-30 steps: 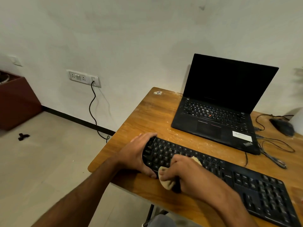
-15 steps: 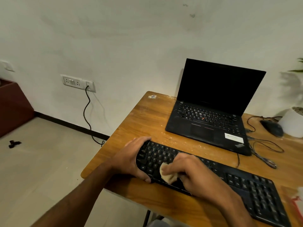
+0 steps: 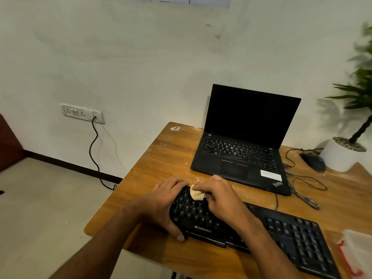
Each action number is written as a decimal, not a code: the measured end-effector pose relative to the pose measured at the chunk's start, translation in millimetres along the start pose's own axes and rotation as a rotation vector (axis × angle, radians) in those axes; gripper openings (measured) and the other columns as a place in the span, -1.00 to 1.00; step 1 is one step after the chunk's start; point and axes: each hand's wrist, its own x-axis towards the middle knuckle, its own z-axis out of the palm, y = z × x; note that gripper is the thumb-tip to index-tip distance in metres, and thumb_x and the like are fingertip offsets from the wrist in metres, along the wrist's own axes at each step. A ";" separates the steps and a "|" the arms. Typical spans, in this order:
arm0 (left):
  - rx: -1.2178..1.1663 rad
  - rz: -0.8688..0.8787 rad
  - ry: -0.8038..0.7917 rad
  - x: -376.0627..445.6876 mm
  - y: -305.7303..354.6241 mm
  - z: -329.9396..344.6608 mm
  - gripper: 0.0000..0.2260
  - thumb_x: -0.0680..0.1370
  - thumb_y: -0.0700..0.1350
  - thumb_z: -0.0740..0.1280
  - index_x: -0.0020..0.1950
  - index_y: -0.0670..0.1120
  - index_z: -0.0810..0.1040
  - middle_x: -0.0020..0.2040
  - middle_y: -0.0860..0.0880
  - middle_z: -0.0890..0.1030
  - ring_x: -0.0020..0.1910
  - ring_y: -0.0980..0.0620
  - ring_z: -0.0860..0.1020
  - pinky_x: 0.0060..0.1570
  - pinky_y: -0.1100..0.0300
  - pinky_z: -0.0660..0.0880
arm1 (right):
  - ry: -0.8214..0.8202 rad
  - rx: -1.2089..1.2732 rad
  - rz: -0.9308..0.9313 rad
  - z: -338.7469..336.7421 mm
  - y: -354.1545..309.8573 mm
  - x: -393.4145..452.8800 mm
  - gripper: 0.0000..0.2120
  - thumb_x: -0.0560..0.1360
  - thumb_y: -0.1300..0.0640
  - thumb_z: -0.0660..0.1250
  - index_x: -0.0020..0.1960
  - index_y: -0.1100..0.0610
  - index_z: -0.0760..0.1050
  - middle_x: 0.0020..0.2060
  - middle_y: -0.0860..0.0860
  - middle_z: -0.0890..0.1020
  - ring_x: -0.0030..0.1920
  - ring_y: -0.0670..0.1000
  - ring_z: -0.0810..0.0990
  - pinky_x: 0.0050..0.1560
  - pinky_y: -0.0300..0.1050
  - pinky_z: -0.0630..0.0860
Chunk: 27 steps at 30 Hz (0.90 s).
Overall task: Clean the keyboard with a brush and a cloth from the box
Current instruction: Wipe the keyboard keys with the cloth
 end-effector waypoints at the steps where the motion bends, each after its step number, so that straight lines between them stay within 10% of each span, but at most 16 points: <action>1: -0.049 0.003 0.024 -1.7 -1.4 1.6 0.27 0.21 0.30 0.68 0.67 0.11 -0.07 0.57 0.19 0.03 0.54 0.18 0.00 0.62 0.05 -0.02 | -0.033 -0.011 -0.031 3.4 -1.1 3.3 -0.58 0.51 0.39 0.33 0.20 -0.04 0.65 0.10 -0.14 0.66 0.08 -0.13 0.45 0.12 -0.10 0.51; 27: -0.233 0.074 0.218 -5.7 -17.6 16.9 0.17 0.15 0.37 0.65 0.61 0.08 0.15 0.54 0.16 0.26 0.56 0.19 0.19 0.59 0.00 0.25 | -0.206 -0.239 0.111 -26.3 36.2 0.9 -0.51 0.44 0.45 0.34 0.18 -0.02 0.68 0.11 -0.01 0.65 0.21 -0.02 0.55 0.20 -0.08 0.54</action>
